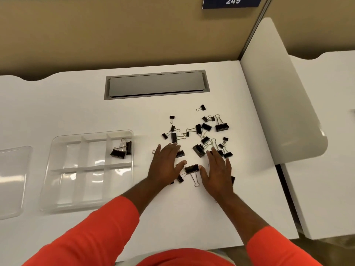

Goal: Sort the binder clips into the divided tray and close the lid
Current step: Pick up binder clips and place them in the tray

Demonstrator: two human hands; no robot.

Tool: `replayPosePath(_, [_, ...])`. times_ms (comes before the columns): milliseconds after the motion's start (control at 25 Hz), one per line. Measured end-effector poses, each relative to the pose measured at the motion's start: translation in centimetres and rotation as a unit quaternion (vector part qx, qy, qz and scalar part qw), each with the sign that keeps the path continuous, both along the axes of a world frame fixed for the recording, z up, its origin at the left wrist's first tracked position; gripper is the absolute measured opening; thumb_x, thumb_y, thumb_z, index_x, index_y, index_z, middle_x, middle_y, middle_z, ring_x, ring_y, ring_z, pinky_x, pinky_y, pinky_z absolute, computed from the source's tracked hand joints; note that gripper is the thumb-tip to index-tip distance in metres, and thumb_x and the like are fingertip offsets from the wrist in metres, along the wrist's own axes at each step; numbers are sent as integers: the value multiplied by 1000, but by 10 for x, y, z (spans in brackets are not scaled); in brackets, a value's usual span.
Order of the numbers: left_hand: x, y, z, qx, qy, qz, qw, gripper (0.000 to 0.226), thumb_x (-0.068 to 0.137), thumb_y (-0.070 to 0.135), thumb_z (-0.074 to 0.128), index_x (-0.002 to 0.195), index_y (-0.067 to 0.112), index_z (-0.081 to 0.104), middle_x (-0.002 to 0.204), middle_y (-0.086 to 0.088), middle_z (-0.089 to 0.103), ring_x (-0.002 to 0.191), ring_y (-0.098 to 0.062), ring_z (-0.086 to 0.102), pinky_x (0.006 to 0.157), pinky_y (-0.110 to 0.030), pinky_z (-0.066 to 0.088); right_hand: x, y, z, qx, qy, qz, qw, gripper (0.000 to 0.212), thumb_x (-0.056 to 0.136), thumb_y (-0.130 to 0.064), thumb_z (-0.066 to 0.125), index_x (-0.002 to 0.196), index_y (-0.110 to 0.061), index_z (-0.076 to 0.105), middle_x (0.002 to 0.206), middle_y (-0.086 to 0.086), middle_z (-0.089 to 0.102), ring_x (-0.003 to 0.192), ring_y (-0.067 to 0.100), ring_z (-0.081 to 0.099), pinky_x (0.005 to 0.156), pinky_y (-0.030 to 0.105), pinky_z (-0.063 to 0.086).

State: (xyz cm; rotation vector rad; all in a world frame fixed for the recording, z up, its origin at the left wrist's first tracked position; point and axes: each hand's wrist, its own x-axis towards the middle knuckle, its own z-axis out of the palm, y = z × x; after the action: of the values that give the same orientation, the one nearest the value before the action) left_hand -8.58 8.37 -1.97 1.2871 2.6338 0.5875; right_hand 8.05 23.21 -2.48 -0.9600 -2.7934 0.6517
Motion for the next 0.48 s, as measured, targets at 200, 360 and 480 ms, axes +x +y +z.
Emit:
replayPosePath(200, [19,53,-6,-10,-22,-13,1000,71,88,60,56,143,15,47,148,-5,48,140,-20,38,121,-43,15,16,29,-5,26,-15,-34,999,55,97,-39,49,146,-16,45,159,3,36,147,16,32,123,50,15])
replayPosePath(360, [24,79,-16,-40,-4,1,999,76,84,64,58,138,12,52,145,-7,50,139,-23,39,120,-48,18,22,44,-11,33,-11,-34,999,51,97,-38,49,144,-18,49,155,4,42,145,16,34,122,50,14])
replayPosePath(480, [26,85,-18,-35,19,30,999,69,83,60,63,131,11,56,133,-5,57,130,-23,45,119,-49,19,22,50,-11,35,5,-32,999,49,97,-38,52,141,-17,52,152,3,47,143,17,38,123,50,15])
